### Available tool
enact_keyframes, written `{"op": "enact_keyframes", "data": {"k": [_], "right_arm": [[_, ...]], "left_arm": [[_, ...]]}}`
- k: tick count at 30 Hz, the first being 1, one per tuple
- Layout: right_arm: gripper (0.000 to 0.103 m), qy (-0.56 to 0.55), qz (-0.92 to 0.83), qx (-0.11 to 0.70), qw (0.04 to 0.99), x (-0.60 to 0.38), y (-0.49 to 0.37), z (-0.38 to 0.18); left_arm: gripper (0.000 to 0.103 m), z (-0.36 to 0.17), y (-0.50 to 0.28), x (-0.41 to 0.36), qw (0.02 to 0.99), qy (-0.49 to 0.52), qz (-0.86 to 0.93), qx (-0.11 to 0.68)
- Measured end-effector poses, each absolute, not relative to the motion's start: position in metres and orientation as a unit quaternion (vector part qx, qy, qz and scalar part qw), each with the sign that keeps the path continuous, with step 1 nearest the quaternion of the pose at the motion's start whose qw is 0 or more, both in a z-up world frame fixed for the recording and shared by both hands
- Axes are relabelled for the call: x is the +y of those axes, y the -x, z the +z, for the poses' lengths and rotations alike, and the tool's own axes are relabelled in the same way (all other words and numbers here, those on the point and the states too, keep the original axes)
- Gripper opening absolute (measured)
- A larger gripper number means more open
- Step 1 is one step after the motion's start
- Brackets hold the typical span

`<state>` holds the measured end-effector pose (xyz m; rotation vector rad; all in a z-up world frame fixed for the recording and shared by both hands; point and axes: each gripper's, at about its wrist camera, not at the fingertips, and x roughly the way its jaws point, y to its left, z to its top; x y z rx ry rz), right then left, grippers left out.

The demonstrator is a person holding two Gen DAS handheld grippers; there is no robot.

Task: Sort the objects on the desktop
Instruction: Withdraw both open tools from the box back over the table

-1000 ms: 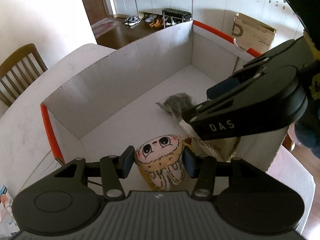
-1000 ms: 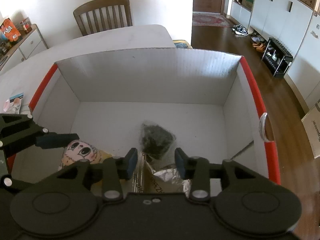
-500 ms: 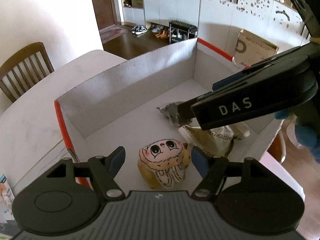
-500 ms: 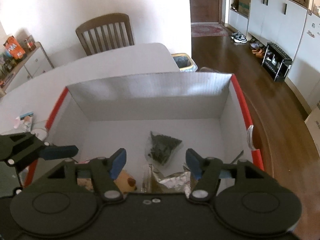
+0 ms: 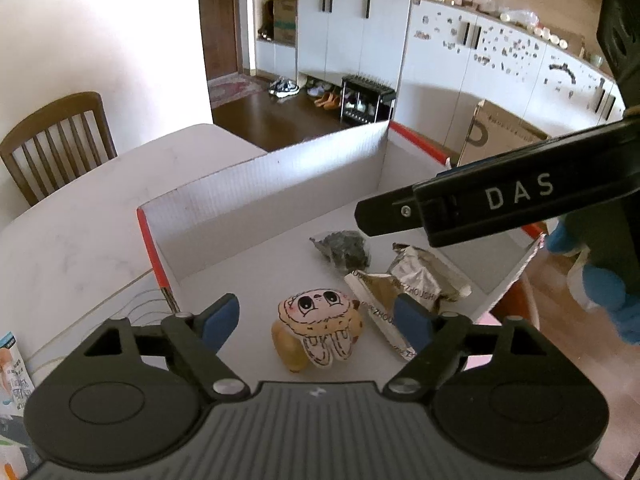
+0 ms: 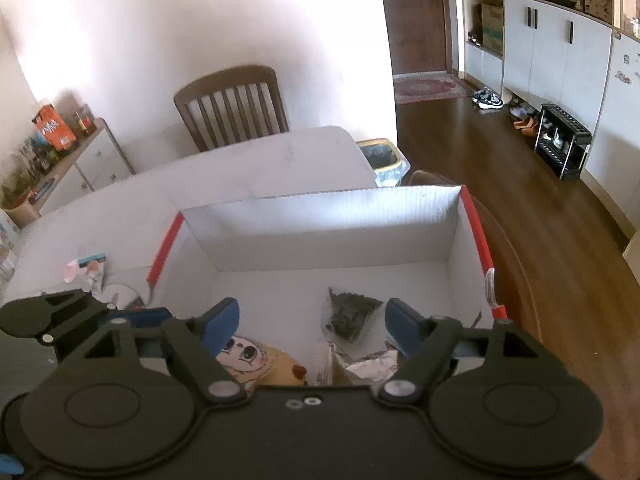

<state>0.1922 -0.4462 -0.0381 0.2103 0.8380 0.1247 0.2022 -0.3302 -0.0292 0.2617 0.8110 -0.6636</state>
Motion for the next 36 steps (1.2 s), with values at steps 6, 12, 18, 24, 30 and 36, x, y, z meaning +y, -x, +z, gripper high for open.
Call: {"op": "enact_keyframes", "data": {"k": [6,12,18,24,30,36], "right_arm": [[0.090,-0.107,0.070,0.386,0.914,-0.442,-0.183,-0.029],[0.094,-0.120,0.072,0.374,0.917,-0.437,-0.175,-0.024],[0.098,-0.124,0.069,0.362,0.921,-0.426,-0.167,-0.019],[0.100,-0.129,0.062,0.356,0.923,-0.409,-0.154,-0.013],[0.102,-0.131,0.056,0.342,0.929,-0.384,-0.139,-0.005],[0.103,-0.139,0.053,0.332,0.932,-0.359,-0.127,0.002]], "left_arm": [[0.094,-0.020,-0.195,-0.324,0.867,-0.117,-0.311,0.372],[0.102,-0.015,-0.186,-0.315,0.871,-0.105,-0.317,0.362],[0.103,-0.009,-0.176,-0.299,0.872,-0.096,-0.324,0.353],[0.103,-0.002,-0.165,-0.273,0.874,-0.086,-0.334,0.343],[0.103,0.006,-0.155,-0.240,0.880,-0.080,-0.329,0.332],[0.103,0.013,-0.147,-0.206,0.886,-0.073,-0.323,0.326]]}}
